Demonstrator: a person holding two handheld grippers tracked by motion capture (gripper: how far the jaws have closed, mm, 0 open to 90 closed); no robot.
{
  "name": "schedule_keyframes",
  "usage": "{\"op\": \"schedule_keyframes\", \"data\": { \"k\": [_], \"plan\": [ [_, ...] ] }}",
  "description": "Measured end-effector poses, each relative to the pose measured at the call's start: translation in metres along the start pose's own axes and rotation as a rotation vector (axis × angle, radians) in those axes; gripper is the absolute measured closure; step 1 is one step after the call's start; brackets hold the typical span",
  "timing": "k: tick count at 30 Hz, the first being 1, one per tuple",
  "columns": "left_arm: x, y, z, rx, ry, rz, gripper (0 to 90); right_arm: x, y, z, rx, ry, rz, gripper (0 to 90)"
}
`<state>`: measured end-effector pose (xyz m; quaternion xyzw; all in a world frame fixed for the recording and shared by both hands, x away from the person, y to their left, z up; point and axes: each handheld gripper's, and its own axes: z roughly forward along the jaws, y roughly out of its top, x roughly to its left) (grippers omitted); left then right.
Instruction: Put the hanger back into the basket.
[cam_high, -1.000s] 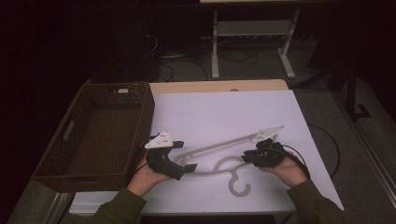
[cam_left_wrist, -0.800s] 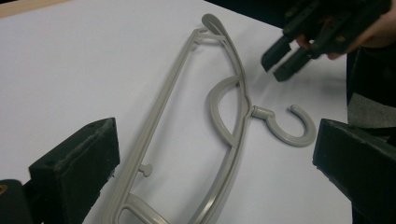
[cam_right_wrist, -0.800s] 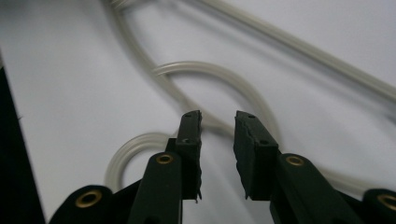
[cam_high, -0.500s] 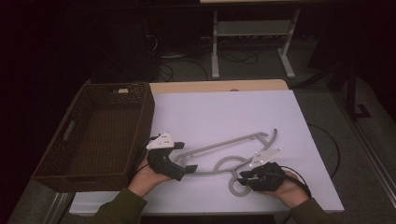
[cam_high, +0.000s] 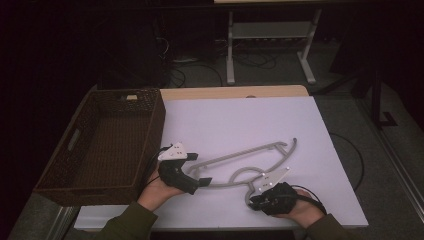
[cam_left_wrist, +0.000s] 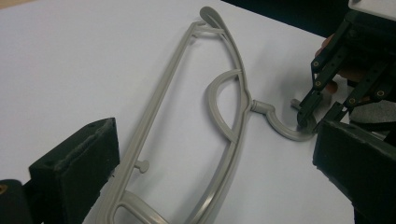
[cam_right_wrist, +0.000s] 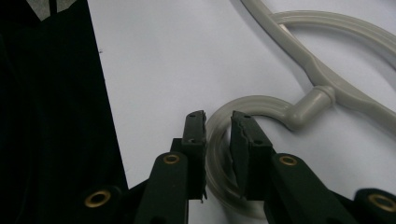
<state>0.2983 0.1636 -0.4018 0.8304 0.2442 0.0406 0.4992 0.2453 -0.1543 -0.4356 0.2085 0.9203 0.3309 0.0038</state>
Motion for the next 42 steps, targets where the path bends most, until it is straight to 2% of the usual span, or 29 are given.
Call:
{"op": "schedule_keyframes", "data": {
  "k": [6, 9, 10, 13, 15, 18, 23, 24, 29, 35, 39, 41, 42],
  "plan": [
    [0.000, 0.000, 0.000, 0.000, 0.000, -0.001, 0.4, 0.002, -0.002, 0.004, 0.021, 0.004, -0.036, 75.5],
    [0.000, 0.000, 0.000, 0.001, 0.000, 0.001, 0.3, 0.004, -0.002, 0.003, 0.021, 0.000, -0.037, 76.1],
    [0.000, 0.000, 0.000, 0.002, 0.001, 0.002, 0.3, 0.002, -0.003, 0.004, 0.018, -0.011, -0.079, 76.5],
    [0.000, 0.000, 0.000, 0.003, 0.001, 0.003, 0.3, 0.004, -0.003, 0.005, 0.017, -0.020, -0.078, 77.3],
    [0.001, -0.001, 0.001, 0.004, 0.000, -0.003, 0.4, 0.006, -0.003, 0.004, 0.017, -0.021, -0.061, 77.6],
    [0.000, -0.001, 0.001, 0.001, -0.002, -0.003, 0.4, 0.004, -0.004, 0.005, 0.010, -0.027, -0.086, 78.0],
    [-0.001, -0.001, 0.002, 0.004, -0.002, -0.001, 0.4, 0.005, -0.005, 0.005, 0.006, -0.031, -0.088, 78.4],
    [-0.001, -0.001, 0.003, 0.008, -0.003, 0.000, 0.4, 0.006, -0.005, 0.004, 0.005, -0.024, -0.065, 78.5],
    [-0.001, -0.001, 0.003, 0.009, -0.004, 0.001, 0.4, 0.005, -0.004, 0.004, 0.000, -0.031, -0.076, 79.1],
    [-0.001, -0.001, 0.003, 0.011, -0.007, 0.003, 0.4, 0.003, -0.001, 0.001, -0.013, -0.016, -0.051, 79.3],
    [-0.001, -0.003, 0.005, 0.034, -0.002, 0.020, 0.4, 0.001, 0.001, -0.006, -0.041, -0.006, -0.047, 79.3],
    [-0.002, -0.003, 0.007, 0.047, -0.009, 0.032, 0.4, 0.000, 0.002, -0.008, -0.049, -0.004, -0.065, 79.3],
    [-0.003, -0.003, 0.010, 0.069, 0.000, 0.054, 0.4, 0.000, 0.003, -0.010, -0.054, 0.001, -0.063, 79.3]
  ]
}}
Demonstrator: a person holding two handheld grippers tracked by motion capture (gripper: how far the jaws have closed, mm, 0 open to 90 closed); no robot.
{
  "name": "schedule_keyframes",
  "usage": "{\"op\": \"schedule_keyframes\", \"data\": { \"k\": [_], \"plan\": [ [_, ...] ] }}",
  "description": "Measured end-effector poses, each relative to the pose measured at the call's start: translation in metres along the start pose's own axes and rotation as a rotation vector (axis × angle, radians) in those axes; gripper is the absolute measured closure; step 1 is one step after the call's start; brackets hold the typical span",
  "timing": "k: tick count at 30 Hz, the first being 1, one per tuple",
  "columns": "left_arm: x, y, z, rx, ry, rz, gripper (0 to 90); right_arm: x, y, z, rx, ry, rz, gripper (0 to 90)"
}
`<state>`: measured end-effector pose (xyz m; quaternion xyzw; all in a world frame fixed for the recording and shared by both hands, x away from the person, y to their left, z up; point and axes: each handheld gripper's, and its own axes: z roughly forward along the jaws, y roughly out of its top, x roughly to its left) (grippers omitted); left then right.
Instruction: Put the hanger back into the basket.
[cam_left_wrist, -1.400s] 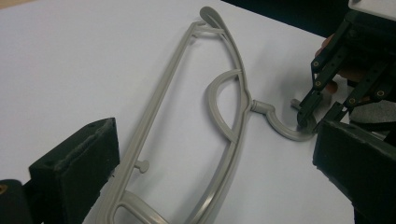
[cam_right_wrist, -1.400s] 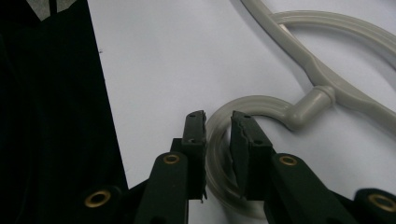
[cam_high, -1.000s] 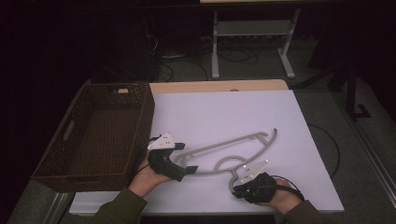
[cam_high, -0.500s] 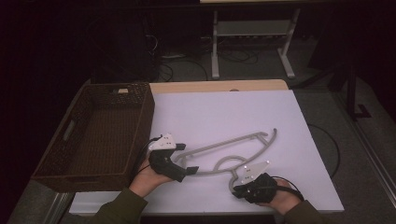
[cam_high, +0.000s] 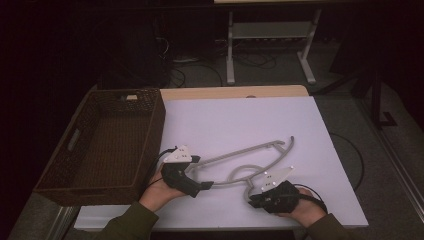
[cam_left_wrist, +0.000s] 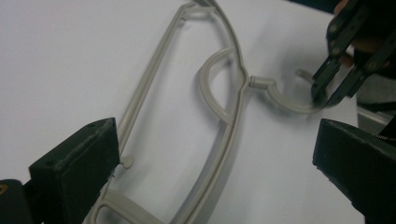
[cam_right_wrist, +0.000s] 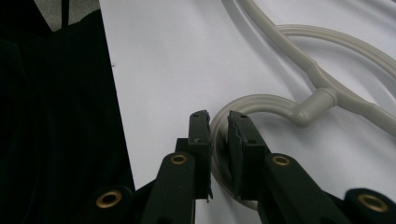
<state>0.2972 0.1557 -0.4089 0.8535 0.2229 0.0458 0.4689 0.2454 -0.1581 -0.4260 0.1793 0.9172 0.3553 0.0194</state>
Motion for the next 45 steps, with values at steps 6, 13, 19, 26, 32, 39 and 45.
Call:
{"op": "schedule_keyframes", "data": {
  "k": [6, 13, 19, 26, 32, 39, 45],
  "plan": [
    [-0.003, -0.002, 0.016, 0.064, -0.029, 0.042, 7.9, -0.001, 0.003, -0.005, 0.003, 0.009, 0.006, 79.3],
    [-0.007, -0.001, 0.036, 0.127, -0.047, 0.097, 15.3, 0.000, 0.007, -0.009, -0.004, 0.021, 0.031, 79.2],
    [-0.009, 0.004, 0.052, 0.151, -0.071, 0.122, 32.2, 0.000, 0.009, -0.011, -0.005, 0.023, 0.036, 79.2],
    [-0.010, 0.003, 0.064, 0.209, -0.085, 0.138, 48.4, 0.000, 0.012, -0.013, -0.010, 0.026, 0.032, 79.2],
    [-0.010, 0.004, 0.067, 0.225, -0.091, 0.139, 59.9, -0.002, 0.013, -0.013, -0.017, 0.019, 0.002, 79.2],
    [-0.009, 0.006, 0.069, 0.232, -0.093, 0.139, 68.1, -0.001, 0.015, -0.016, -0.028, 0.020, 0.015, 79.2],
    [-0.007, 0.006, 0.069, 0.229, -0.095, 0.127, 75.6, -0.001, 0.016, -0.017, -0.032, 0.024, 0.021, 79.2]
  ]
}}
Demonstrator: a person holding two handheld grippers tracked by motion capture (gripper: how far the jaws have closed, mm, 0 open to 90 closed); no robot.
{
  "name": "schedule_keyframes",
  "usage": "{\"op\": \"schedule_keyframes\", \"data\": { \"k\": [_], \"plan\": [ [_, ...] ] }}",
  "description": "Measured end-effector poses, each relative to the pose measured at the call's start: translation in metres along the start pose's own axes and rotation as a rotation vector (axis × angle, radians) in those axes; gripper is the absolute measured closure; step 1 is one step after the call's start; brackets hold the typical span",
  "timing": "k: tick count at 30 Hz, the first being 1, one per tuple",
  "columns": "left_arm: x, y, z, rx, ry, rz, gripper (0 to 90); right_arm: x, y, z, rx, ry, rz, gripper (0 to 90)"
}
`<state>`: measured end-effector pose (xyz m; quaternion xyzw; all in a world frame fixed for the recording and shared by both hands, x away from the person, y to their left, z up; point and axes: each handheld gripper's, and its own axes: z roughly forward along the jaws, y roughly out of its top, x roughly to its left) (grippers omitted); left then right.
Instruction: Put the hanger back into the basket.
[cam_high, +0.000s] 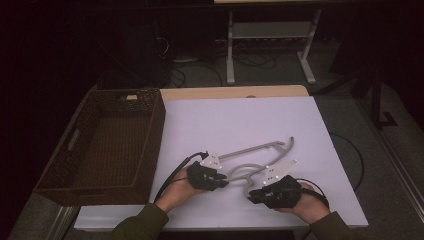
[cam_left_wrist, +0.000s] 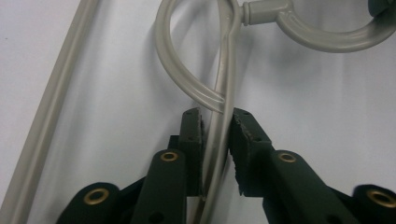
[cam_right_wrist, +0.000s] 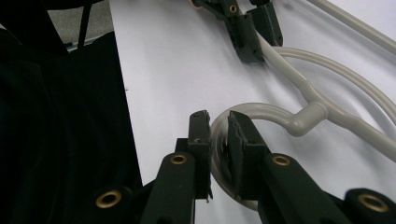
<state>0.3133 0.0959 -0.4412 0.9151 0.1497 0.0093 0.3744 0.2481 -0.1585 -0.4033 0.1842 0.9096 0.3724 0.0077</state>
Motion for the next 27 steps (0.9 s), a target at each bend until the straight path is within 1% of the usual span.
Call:
{"op": "schedule_keyframes", "data": {
  "k": [4, 5, 6, 8, 9, 10, 11, 13, 14, 15, 16, 18, 19, 20, 21, 22, 23, 26, 27],
  "plan": [
    [0.001, 0.000, 0.000, 0.001, -0.012, 0.001, 76.6, 0.000, 0.000, -0.001, 0.000, 0.000, 0.001, 79.2],
    [0.002, 0.000, -0.001, 0.001, -0.024, 0.002, 77.0, 0.000, 0.000, -0.001, -0.001, 0.000, -0.004, 79.2],
    [0.002, 0.000, -0.001, 0.001, -0.024, 0.002, 77.5, 0.000, 0.000, -0.001, -0.001, 0.000, -0.004, 79.2],
    [0.003, -0.001, -0.001, -0.002, -0.038, 0.001, 78.0, 0.000, 0.000, -0.001, -0.001, 0.002, -0.009, 79.2],
    [0.003, -0.001, -0.001, -0.002, -0.044, 0.003, 79.3, -0.003, -0.001, -0.001, -0.006, -0.007, -0.040, 90.0],
    [0.003, -0.001, 0.000, 0.003, -0.060, 0.010, 79.3, -0.003, -0.001, -0.001, -0.006, -0.007, -0.040, 90.0],
    [0.000, 0.000, 0.002, 0.015, -0.037, 0.024, 80.7, -0.001, 0.000, -0.004, -0.032, 0.009, 0.022, 89.5],
    [0.000, 0.000, 0.003, 0.019, -0.033, 0.029, 80.7, -0.001, 0.001, -0.005, -0.031, 0.009, 0.017, 89.5],
    [-0.001, 0.000, 0.003, 0.020, -0.032, 0.030, 80.9, -0.002, 0.000, -0.005, -0.032, 0.003, 0.001, 89.4],
    [0.000, 0.000, 0.002, 0.017, -0.033, 0.028, 81.1, -0.002, 0.001, -0.006, -0.036, -0.003, 0.003, 87.3],
    [0.000, 0.000, 0.002, 0.016, -0.035, 0.029, 81.1, -0.002, 0.001, -0.006, -0.036, -0.003, 0.003, 87.3],
    [0.000, 0.001, 0.001, 0.015, -0.029, 0.033, 81.4, -0.003, 0.000, -0.006, -0.042, -0.002, 0.005, 81.5],
    [0.000, 0.002, 0.000, 0.016, -0.030, 0.035, 81.7, -0.003, 0.000, -0.006, -0.043, -0.007, 0.008, 76.4],
    [0.000, 0.002, 0.000, 0.016, -0.031, 0.027, 81.9, -0.002, 0.000, -0.007, -0.054, -0.011, 0.028, 70.3],
    [0.000, 0.002, 0.000, 0.014, -0.029, 0.026, 82.0, -0.002, 0.000, -0.007, -0.068, -0.024, 0.035, 63.7],
    [0.000, 0.002, -0.001, 0.013, -0.027, 0.028, 82.0, -0.002, 0.000, -0.008, -0.079, -0.041, 0.035, 59.8],
    [0.000, 0.002, -0.001, 0.010, -0.029, 0.024, 82.1, -0.003, -0.001, -0.009, -0.085, -0.052, 0.048, 56.4],
    [0.001, 0.002, -0.003, 0.002, -0.023, 0.012, 82.1, -0.005, -0.001, -0.014, -0.126, -0.098, 0.060, 40.7],
    [0.002, 0.003, -0.005, -0.007, -0.011, 0.004, 82.2, -0.007, -0.002, -0.018, -0.152, -0.137, 0.072, 32.0]
  ]
}}
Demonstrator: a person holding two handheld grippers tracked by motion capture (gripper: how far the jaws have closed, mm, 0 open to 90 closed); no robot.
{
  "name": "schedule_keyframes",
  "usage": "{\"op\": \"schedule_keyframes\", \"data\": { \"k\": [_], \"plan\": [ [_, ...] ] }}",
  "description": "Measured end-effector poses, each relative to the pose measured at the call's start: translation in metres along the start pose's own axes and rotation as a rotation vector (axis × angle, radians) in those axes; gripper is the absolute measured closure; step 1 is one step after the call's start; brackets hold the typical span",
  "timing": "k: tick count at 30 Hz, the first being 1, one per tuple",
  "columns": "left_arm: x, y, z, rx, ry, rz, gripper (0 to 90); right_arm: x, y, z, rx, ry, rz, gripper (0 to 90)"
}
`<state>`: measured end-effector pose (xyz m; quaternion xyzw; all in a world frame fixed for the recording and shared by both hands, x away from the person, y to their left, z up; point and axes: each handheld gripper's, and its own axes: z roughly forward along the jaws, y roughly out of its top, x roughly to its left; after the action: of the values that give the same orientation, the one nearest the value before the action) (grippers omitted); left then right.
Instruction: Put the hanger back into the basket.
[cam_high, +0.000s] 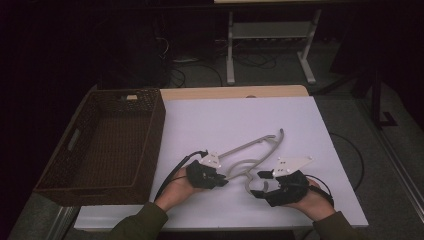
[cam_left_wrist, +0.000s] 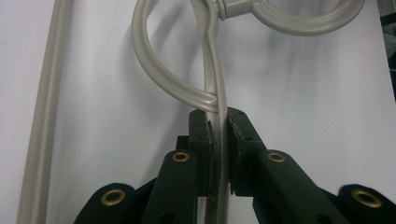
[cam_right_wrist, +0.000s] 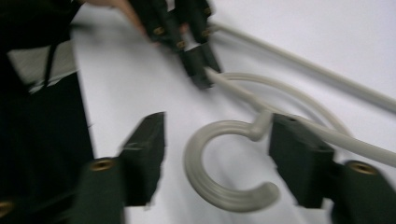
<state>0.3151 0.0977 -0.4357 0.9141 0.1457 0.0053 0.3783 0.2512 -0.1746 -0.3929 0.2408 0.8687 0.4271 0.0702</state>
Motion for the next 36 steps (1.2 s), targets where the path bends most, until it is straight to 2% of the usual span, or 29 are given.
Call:
{"op": "schedule_keyframes", "data": {
  "k": [1, 2, 4, 5, 6, 11, 12, 13, 14, 16, 19, 22, 23, 24, 28, 29, 36],
  "plan": [
    [0.000, 0.000, 0.000, 0.000, 0.000, 0.000, 82.2, 0.000, 0.000, 0.000, 0.000, 0.000, 0.000, 32.0],
    [0.001, 0.001, -0.002, 0.000, 0.006, -0.006, 82.2, -0.002, -0.001, -0.002, -0.018, -0.016, 0.000, 27.9],
    [0.003, 0.002, -0.007, -0.015, 0.017, -0.022, 82.3, -0.006, -0.004, -0.008, -0.063, -0.069, 0.015, 21.3],
    [0.003, 0.002, -0.007, -0.015, 0.017, -0.022, 82.3, -0.006, -0.004, -0.008, -0.063, -0.069, 0.015, 21.3],
    [0.005, 0.003, -0.010, -0.028, 0.013, -0.040, 82.4, -0.009, -0.006, -0.013, -0.082, -0.090, 0.026, 19.9],
    [0.009, 0.007, -0.019, -0.049, 0.022, -0.042, 82.4, -0.013, -0.011, -0.022, -0.118, -0.122, 0.041, 17.4],
    [0.010, 0.008, -0.022, -0.058, 0.026, -0.046, 82.4, -0.016, -0.014, -0.027, -0.141, -0.133, 0.054, 17.0],
    [0.011, 0.010, -0.025, -0.070, 0.027, -0.056, 82.4, -0.016, -0.014, -0.027, -0.141, -0.133, 0.054, 17.0],
    [0.012, 0.012, -0.032, -0.090, 0.021, -0.084, 82.4, -0.018, -0.017, -0.032, -0.168, -0.145, 0.074, 16.3],
    [0.014, 0.014, -0.038, -0.109, 0.022, -0.097, 82.4, -0.021, -0.020, -0.038, -0.182, -0.154, 0.087, 15.5],
    [0.016, 0.017, -0.044, -0.112, 0.034, -0.099, 82.4, -0.025, -0.024, -0.041, -0.183, -0.162, 0.101, 14.7],
    [0.019, 0.024, -0.058, -0.137, 0.047, -0.122, 82.4, -0.030, -0.032, -0.044, -0.188, -0.169, 0.128, 13.3],
    [0.019, 0.024, -0.058, -0.137, 0.047, -0.122, 82.4, -0.030, -0.032, -0.044, -0.188, -0.169, 0.128, 13.3],
    [0.019, 0.028, -0.065, -0.145, 0.051, -0.142, 82.4, -0.032, -0.034, -0.044, -0.187, -0.174, 0.138, 13.3],
    [0.019, 0.035, -0.076, -0.149, 0.058, -0.158, 82.4, -0.034, -0.034, -0.045, -0.195, -0.181, 0.140, 13.1],
    [0.020, 0.038, -0.080, -0.154, 0.058, -0.148, 82.4, -0.034, -0.034, -0.045, -0.200, -0.181, 0.143, 13.0],
    [0.020, 0.057, -0.114, -0.149, 0.075, -0.161, 82.4, -0.034, -0.031, -0.048, -0.225, -0.199, 0.139, 12.5]
  ]
}}
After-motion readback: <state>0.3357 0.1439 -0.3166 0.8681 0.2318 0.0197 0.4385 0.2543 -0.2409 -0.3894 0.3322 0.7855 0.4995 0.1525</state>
